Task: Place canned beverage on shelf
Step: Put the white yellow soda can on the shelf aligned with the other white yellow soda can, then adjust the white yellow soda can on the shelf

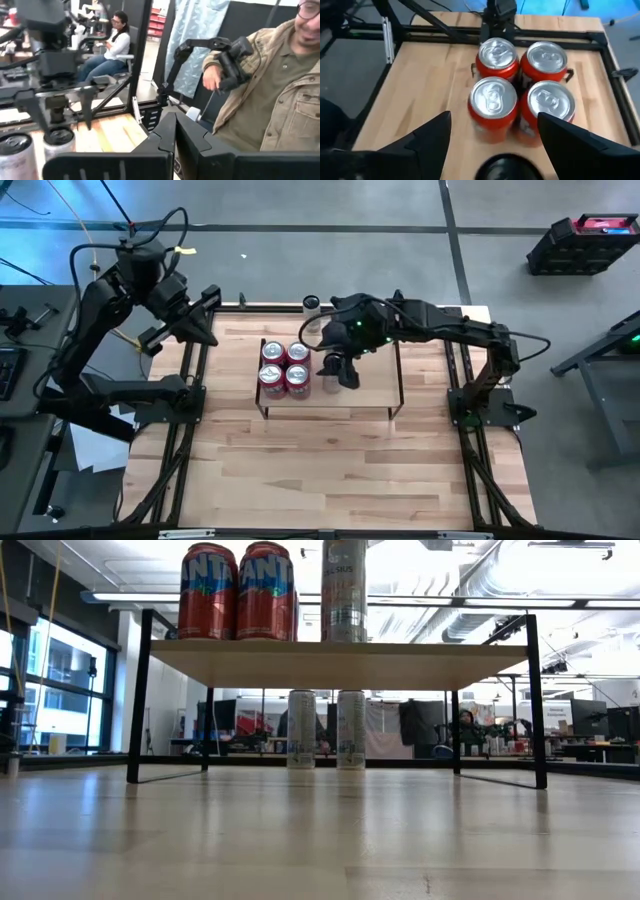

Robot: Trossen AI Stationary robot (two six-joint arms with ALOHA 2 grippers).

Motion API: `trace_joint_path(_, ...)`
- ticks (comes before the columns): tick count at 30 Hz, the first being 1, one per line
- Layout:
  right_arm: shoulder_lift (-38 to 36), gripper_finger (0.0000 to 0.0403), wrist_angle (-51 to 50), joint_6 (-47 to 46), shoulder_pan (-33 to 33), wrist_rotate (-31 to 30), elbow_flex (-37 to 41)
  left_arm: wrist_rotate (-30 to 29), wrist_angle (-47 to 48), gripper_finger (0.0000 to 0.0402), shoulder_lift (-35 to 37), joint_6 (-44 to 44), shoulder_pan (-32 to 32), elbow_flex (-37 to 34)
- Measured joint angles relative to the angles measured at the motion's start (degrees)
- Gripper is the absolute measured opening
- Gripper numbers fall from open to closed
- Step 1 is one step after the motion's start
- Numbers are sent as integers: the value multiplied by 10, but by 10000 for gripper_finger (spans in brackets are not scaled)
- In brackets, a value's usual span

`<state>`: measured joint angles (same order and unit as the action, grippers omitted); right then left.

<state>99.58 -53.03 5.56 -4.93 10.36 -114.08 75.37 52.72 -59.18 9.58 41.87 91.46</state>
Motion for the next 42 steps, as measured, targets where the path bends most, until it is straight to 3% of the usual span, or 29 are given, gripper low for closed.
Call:
trace_joint_path(9,29,305,-15,132,-5,4,0,-49,0,0,-10,-26,0,0)
trace_joint_path(18,28,305,-93,128,-6,28,-6,-63,-2,0,-9,-39,0,0)
trace_joint_path(31,28,305,-82,127,9,27,-6,-71,-4,0,-9,-38,0,0)
trace_joint_path(35,26,305,-64,128,16,12,-6,-71,-4,0,-9,-38,0,0)
trace_joint_path(42,6,305,-85,118,33,-69,-35,-71,-4,0,-9,-38,0,0)
